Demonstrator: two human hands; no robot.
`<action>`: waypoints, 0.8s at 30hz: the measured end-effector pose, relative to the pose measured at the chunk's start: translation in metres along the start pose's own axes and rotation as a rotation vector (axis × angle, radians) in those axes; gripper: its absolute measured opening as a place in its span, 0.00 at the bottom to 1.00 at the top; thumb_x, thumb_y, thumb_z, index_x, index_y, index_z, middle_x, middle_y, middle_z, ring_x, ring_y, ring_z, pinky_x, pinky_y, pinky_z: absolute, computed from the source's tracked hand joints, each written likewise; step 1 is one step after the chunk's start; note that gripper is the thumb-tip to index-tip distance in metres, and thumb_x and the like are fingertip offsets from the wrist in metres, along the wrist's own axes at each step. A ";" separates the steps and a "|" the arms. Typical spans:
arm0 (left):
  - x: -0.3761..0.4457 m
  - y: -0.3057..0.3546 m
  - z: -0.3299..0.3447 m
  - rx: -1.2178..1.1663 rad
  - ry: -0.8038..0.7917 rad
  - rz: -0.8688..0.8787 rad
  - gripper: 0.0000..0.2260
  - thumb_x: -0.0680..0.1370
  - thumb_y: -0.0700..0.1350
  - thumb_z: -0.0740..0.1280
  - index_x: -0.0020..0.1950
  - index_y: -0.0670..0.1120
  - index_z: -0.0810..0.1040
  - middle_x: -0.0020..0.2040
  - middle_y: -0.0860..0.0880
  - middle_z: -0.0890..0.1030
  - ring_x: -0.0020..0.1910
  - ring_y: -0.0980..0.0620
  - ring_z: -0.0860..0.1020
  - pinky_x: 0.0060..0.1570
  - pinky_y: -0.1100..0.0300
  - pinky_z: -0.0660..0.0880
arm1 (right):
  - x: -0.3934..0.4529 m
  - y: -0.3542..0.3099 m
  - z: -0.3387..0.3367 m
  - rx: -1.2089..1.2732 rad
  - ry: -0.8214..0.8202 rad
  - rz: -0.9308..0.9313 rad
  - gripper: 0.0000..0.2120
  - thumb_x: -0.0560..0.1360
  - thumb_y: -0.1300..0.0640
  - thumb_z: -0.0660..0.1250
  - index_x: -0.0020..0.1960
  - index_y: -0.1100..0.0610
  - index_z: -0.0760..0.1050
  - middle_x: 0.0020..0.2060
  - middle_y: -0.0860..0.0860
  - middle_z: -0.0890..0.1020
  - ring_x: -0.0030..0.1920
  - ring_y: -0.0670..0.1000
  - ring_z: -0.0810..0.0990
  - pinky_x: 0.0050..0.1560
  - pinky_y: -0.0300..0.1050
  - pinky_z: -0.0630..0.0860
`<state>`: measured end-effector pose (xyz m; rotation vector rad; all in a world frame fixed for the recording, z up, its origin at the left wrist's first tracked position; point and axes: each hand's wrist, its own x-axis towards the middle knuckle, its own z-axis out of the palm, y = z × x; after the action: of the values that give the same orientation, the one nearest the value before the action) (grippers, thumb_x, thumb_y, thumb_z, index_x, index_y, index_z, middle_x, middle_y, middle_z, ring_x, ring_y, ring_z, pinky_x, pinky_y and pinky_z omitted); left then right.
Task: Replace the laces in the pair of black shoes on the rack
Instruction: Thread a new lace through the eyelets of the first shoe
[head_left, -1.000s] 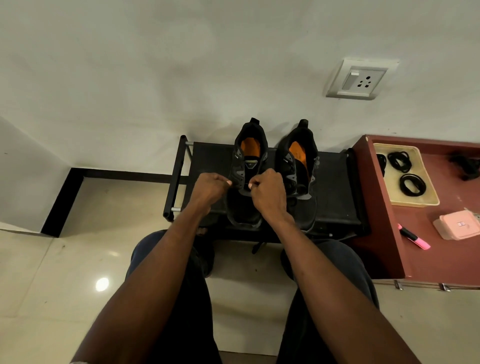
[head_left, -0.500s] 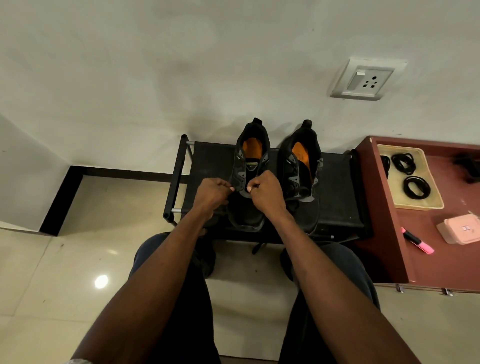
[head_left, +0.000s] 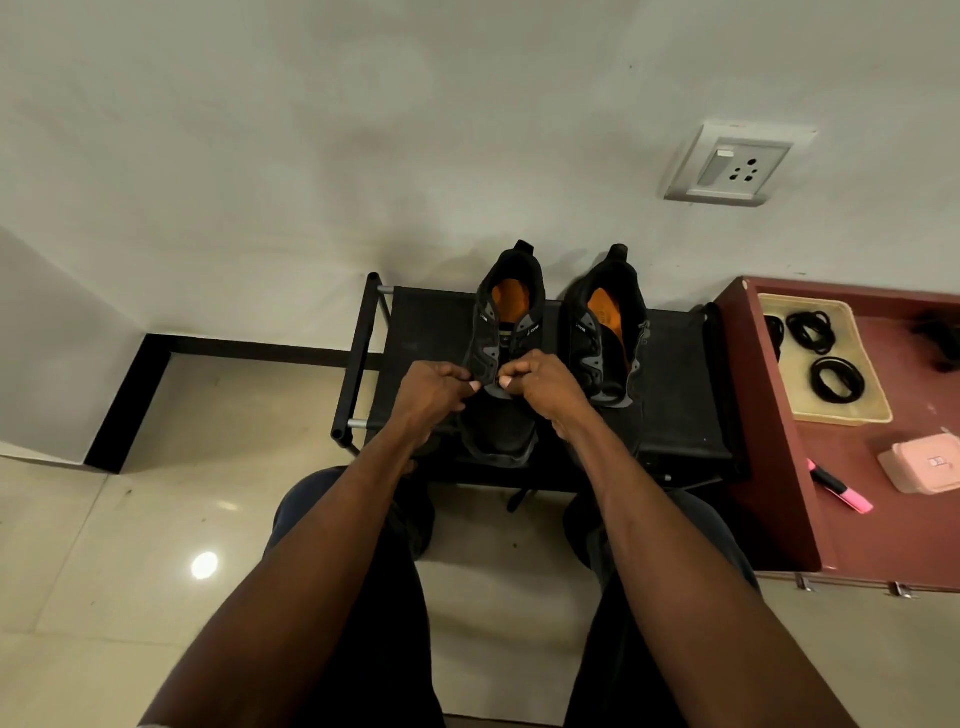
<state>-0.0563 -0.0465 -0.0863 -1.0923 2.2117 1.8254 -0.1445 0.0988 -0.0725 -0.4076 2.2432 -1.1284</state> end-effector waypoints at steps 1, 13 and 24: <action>0.000 -0.001 0.000 0.003 0.001 -0.002 0.11 0.76 0.41 0.73 0.58 0.42 0.82 0.53 0.45 0.84 0.50 0.50 0.83 0.52 0.55 0.81 | 0.001 0.000 0.001 -0.006 0.002 0.002 0.06 0.78 0.66 0.68 0.51 0.62 0.84 0.50 0.52 0.75 0.51 0.48 0.74 0.50 0.40 0.68; 0.000 -0.004 0.000 0.074 0.003 0.012 0.12 0.76 0.43 0.73 0.59 0.43 0.83 0.50 0.46 0.85 0.48 0.50 0.84 0.54 0.52 0.82 | 0.007 -0.004 0.011 -0.082 0.042 0.010 0.06 0.77 0.65 0.69 0.48 0.68 0.82 0.35 0.47 0.71 0.41 0.49 0.73 0.41 0.41 0.66; -0.012 -0.001 0.005 0.218 0.079 0.187 0.10 0.78 0.42 0.72 0.59 0.43 0.84 0.52 0.50 0.84 0.46 0.60 0.80 0.46 0.73 0.75 | 0.010 0.015 0.027 -0.213 0.292 -0.071 0.04 0.77 0.58 0.71 0.50 0.55 0.83 0.53 0.51 0.67 0.54 0.51 0.66 0.53 0.38 0.66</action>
<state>-0.0493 -0.0365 -0.0829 -0.9612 2.5636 1.5769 -0.1356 0.0853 -0.1010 -0.4343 2.6374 -1.0429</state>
